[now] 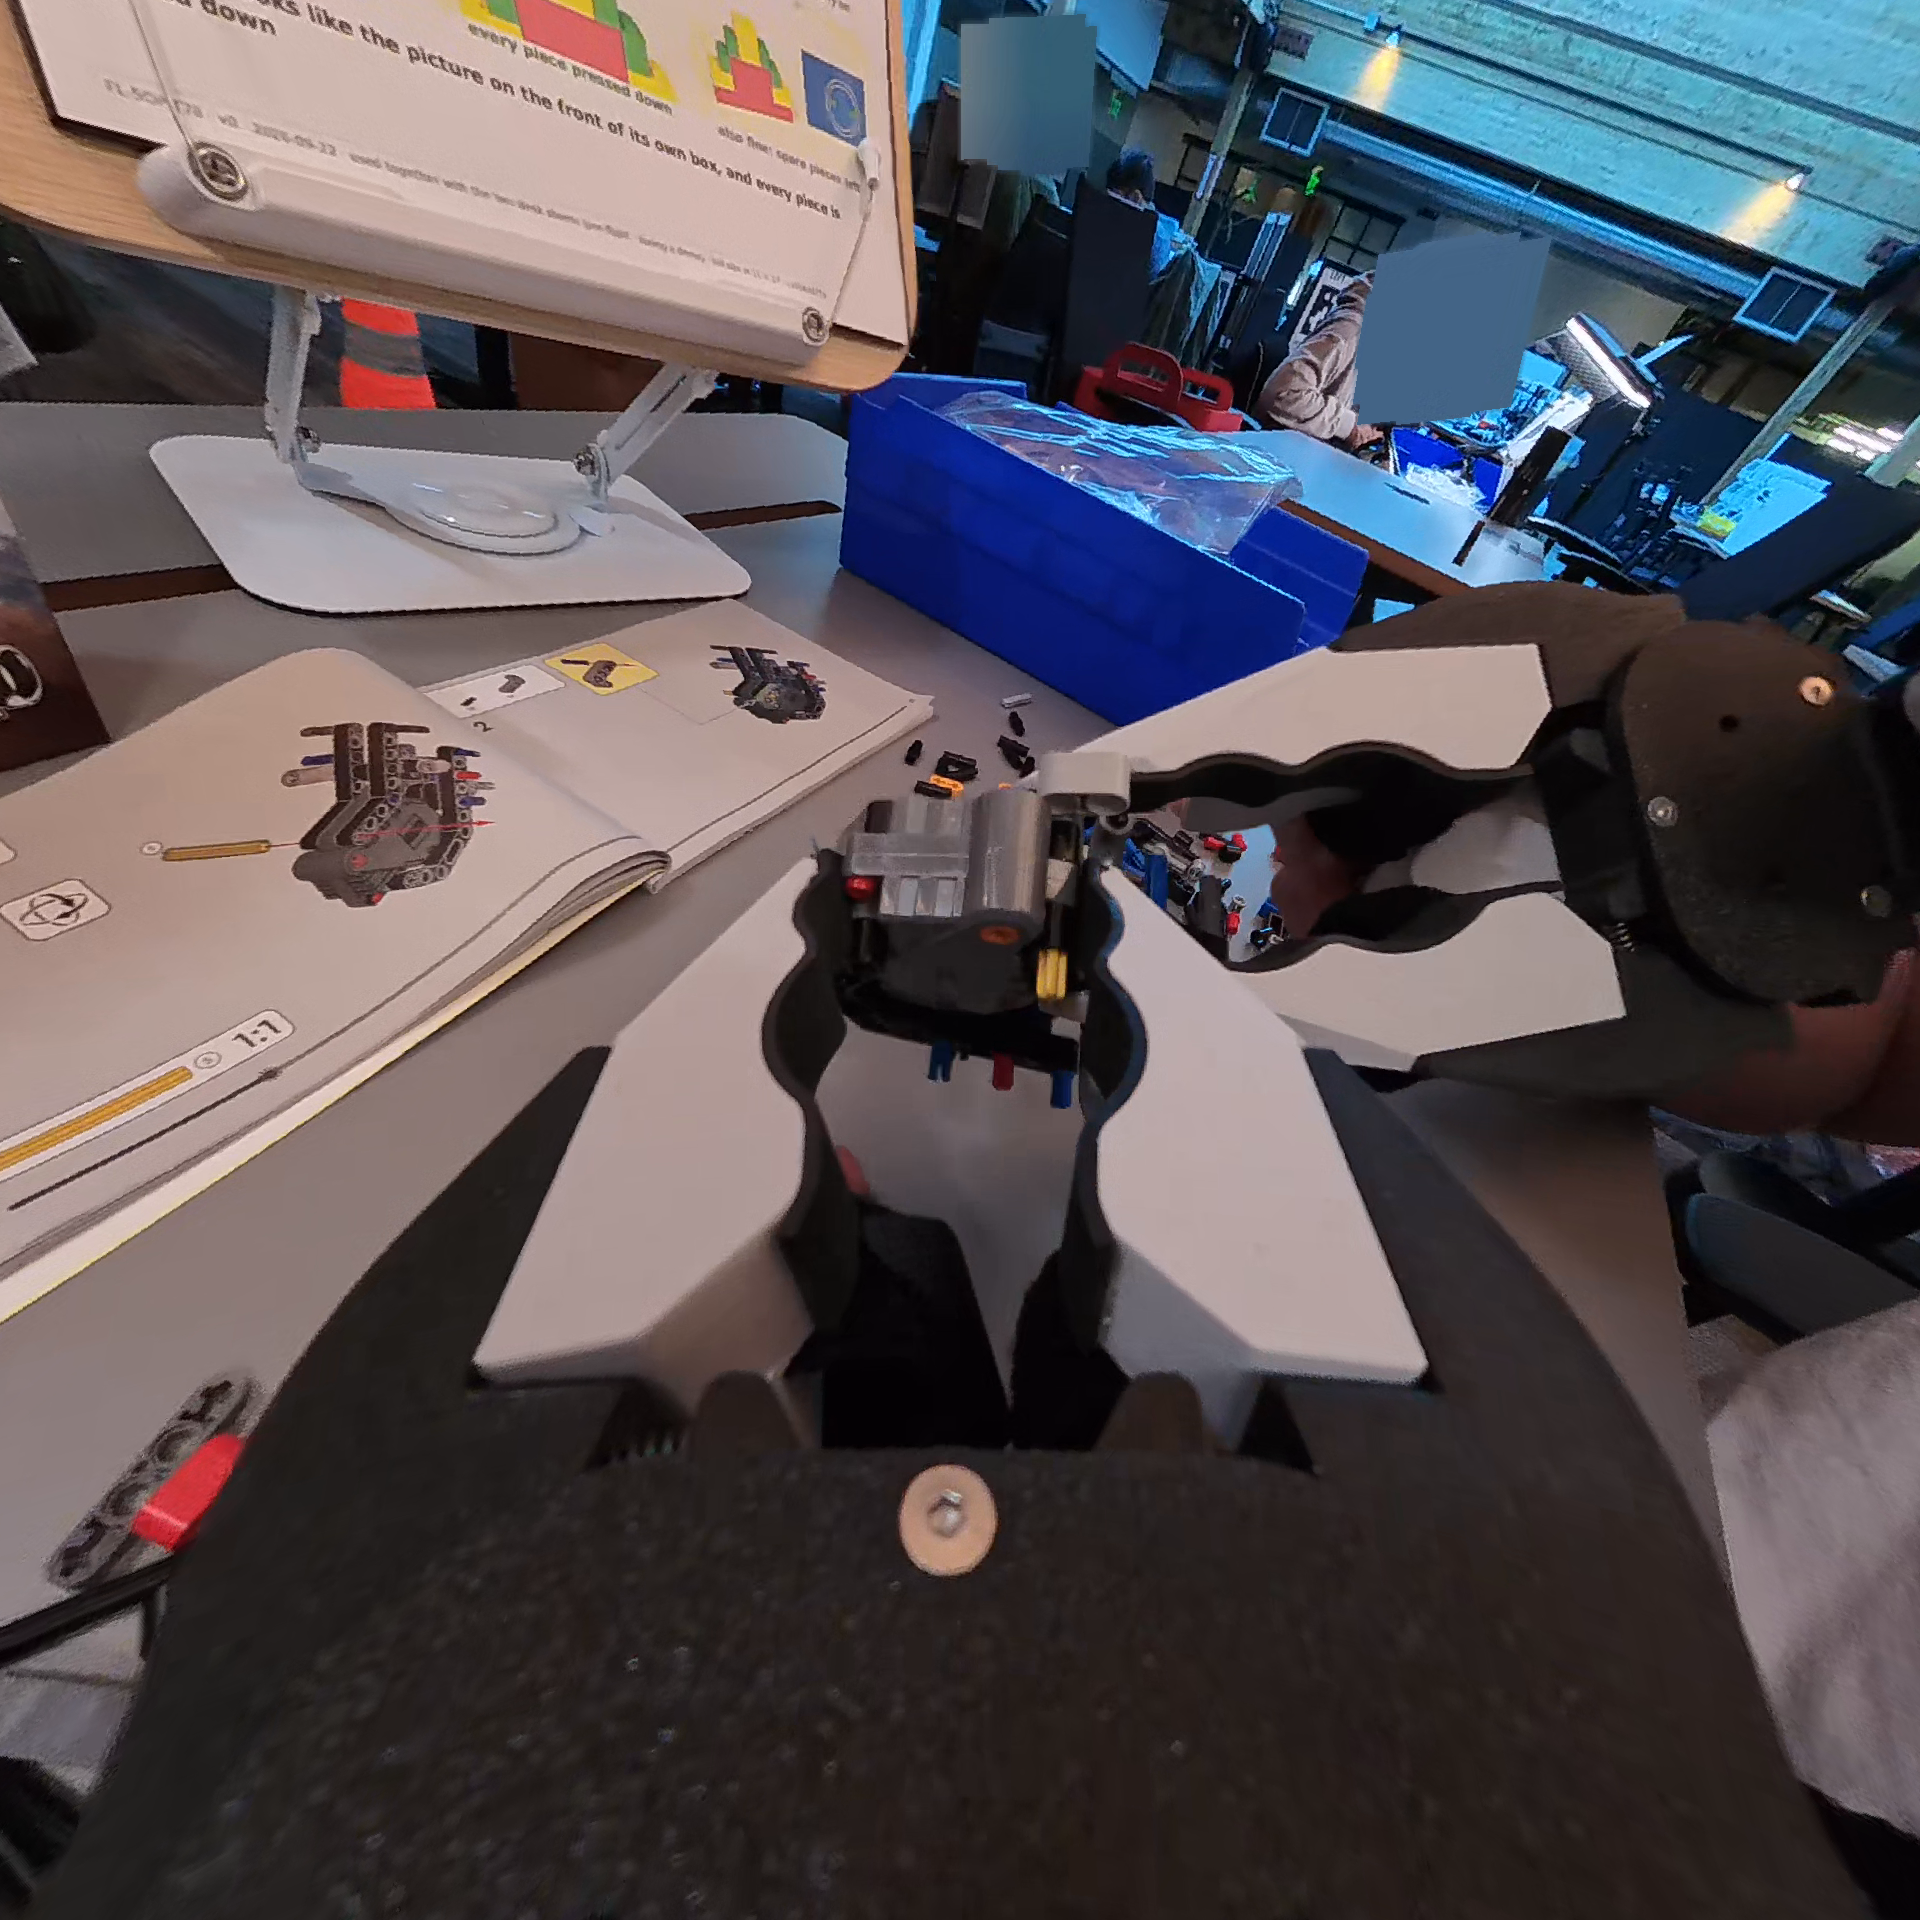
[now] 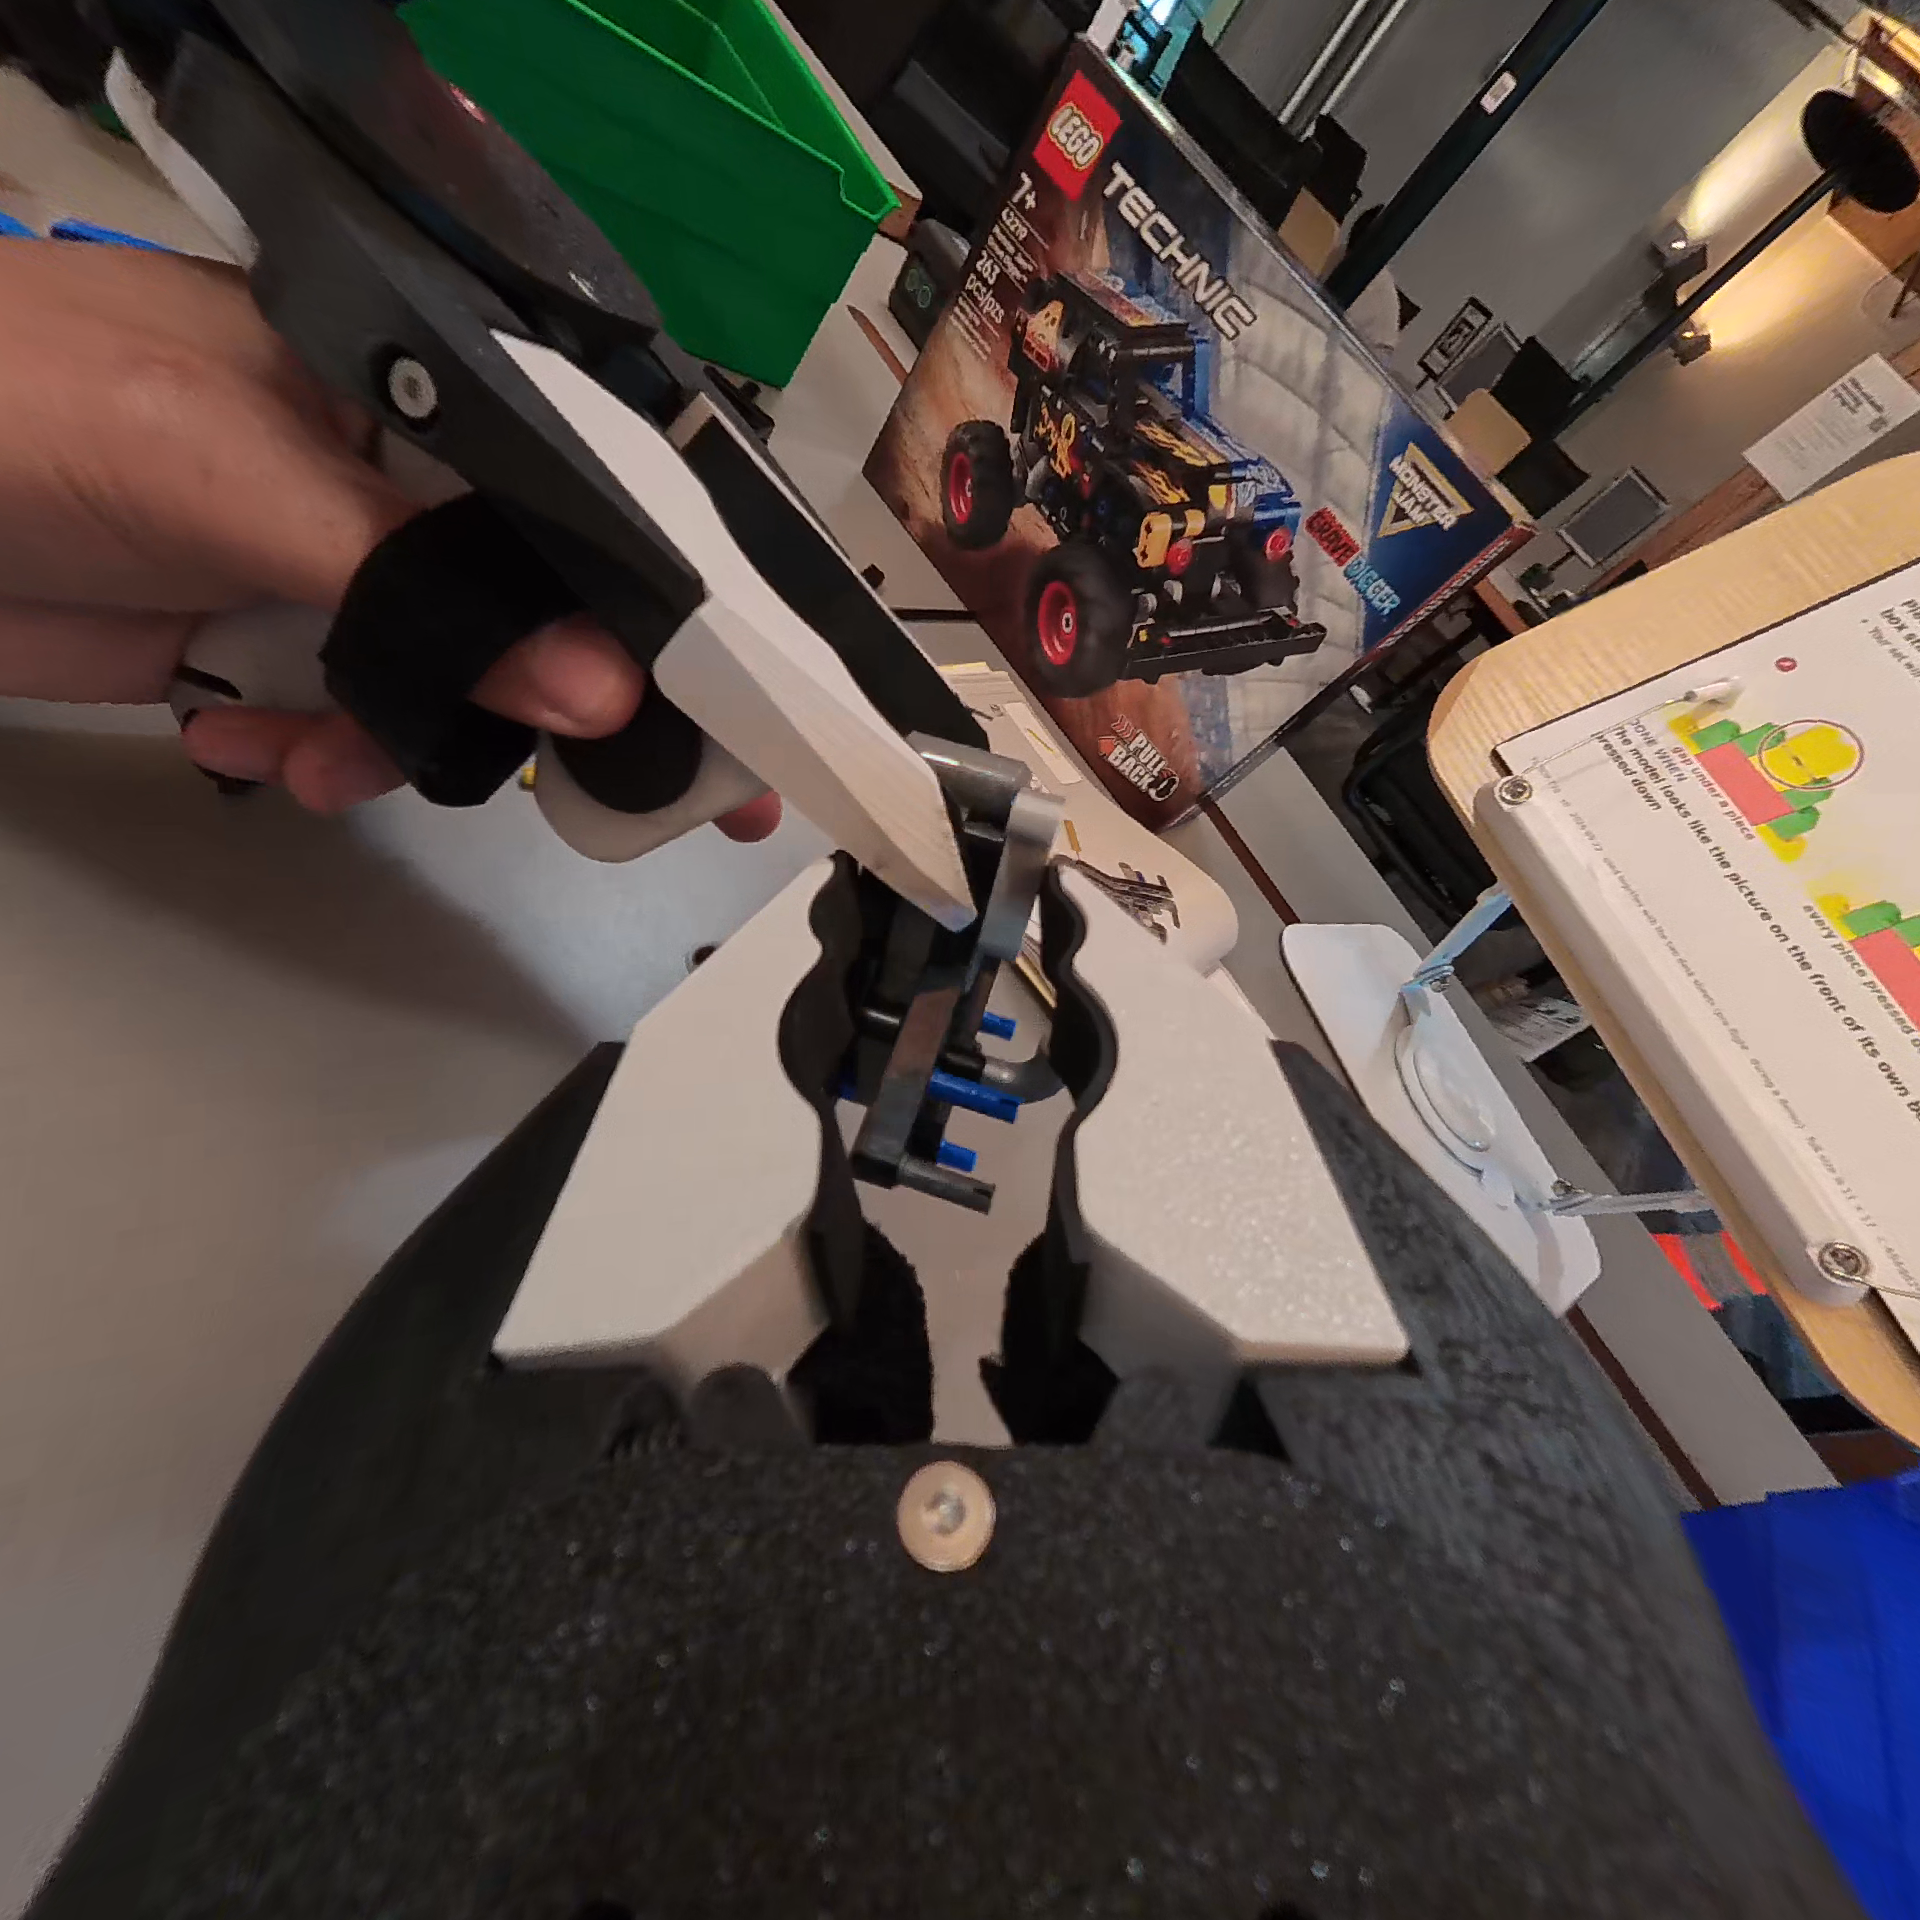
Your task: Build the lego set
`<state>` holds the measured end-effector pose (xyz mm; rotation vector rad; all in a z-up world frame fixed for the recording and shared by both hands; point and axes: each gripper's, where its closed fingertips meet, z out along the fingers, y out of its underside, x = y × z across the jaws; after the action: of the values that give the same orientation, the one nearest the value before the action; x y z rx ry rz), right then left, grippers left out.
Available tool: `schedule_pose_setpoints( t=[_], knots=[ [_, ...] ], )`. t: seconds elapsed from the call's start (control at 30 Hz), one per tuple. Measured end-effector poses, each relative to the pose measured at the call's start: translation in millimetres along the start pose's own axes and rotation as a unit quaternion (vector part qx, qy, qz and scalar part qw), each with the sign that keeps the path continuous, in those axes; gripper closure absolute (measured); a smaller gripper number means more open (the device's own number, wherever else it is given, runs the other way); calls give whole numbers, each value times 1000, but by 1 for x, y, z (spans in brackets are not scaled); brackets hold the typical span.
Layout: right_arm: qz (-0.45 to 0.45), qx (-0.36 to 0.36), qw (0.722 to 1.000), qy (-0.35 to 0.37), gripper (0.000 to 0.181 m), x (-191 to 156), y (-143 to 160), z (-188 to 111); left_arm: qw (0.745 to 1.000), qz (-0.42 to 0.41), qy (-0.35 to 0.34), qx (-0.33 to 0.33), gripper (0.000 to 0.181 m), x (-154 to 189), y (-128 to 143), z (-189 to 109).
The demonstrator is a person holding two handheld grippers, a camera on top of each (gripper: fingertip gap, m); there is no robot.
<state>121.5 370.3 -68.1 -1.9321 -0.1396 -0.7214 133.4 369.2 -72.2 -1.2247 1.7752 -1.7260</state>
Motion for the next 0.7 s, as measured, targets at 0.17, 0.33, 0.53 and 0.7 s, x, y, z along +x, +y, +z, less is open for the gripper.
schedule_pose_setpoints(
  t=[0.17, 0.33, 0.53, 0.7],
  knots=[
    [76, 65, 993, -63, 137, 4, -6, -21, 999, 39, 6, 0, 140, 2, -4, -2],
    [302, 93, 920, -231, 126, 21, 3, -37, 994, 102, 27, 43, 140, 12, -22, -14],
    [342, 84, 870, -346, 113, 0, 5, -32, 970, 231, 24, 68, 139, 33, -25, -18],
    [294, 82, 883, -355, 118, -21, -1, -25, 957, 278, 37, 77, 140, 52, -21, -18]
  ],
)
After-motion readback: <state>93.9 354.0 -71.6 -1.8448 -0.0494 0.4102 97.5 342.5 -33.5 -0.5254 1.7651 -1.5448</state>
